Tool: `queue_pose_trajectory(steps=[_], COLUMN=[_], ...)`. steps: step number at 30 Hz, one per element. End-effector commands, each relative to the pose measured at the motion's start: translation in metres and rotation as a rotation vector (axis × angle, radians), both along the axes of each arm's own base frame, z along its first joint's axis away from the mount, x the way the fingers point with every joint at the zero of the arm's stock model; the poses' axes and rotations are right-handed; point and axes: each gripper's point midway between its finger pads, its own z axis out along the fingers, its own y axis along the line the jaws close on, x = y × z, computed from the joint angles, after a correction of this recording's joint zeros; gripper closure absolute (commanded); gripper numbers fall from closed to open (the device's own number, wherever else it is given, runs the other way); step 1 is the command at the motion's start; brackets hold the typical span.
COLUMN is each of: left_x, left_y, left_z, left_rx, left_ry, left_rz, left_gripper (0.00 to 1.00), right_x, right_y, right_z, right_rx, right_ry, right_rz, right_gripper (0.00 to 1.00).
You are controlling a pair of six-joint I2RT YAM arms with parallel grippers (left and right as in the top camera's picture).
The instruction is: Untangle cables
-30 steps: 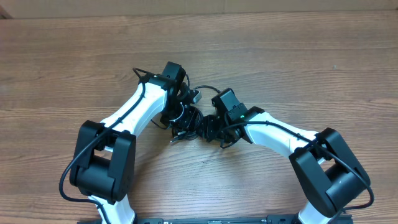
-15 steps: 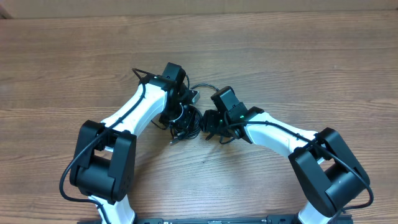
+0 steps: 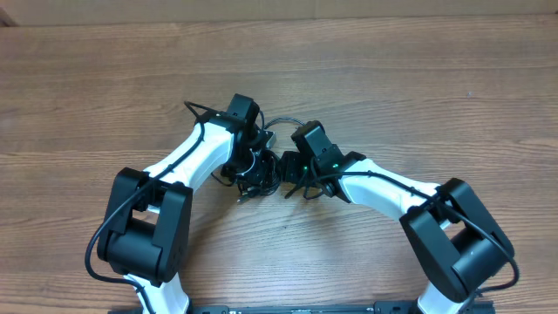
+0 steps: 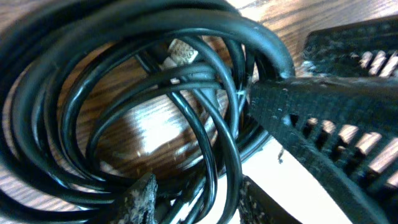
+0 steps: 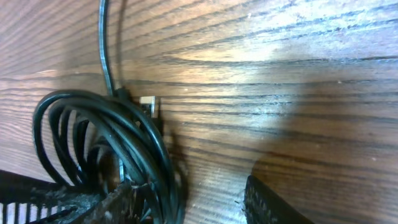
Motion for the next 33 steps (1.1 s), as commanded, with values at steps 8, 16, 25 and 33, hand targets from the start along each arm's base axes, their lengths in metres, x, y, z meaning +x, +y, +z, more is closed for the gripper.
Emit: queue_pose_trajectory(steps=[8, 16, 25, 33], left_x=[-0.001, -0.001, 0.0, -0.001], left_y=[-0.001, -0.001, -0.001, -0.012], left_z=[-0.004, -0.004, -0.003, 0.008], left_rx=[-0.022, -0.024, -0.025, -0.103], left_ry=[-0.01, -0.018, -0.02, -0.004], left_rz=[0.005, -0.026, -0.025, -0.054], left_gripper=[0.96, 0.96, 0.96, 0.96], right_x=[-0.002, -0.002, -0.007, -0.006], right_y=[-0.004, -0.005, 0.004, 0.005], right_z=[-0.014, -0.014, -0.014, -0.027], right_rx=[-0.033, -0.038, -0.008, -0.015], right_ry=[0.012, 0.009, 0.014, 0.025], right_rz=[-0.001, -0.004, 0.065, 0.065], right_gripper=[0.63, 0.6, 0.52, 0.69])
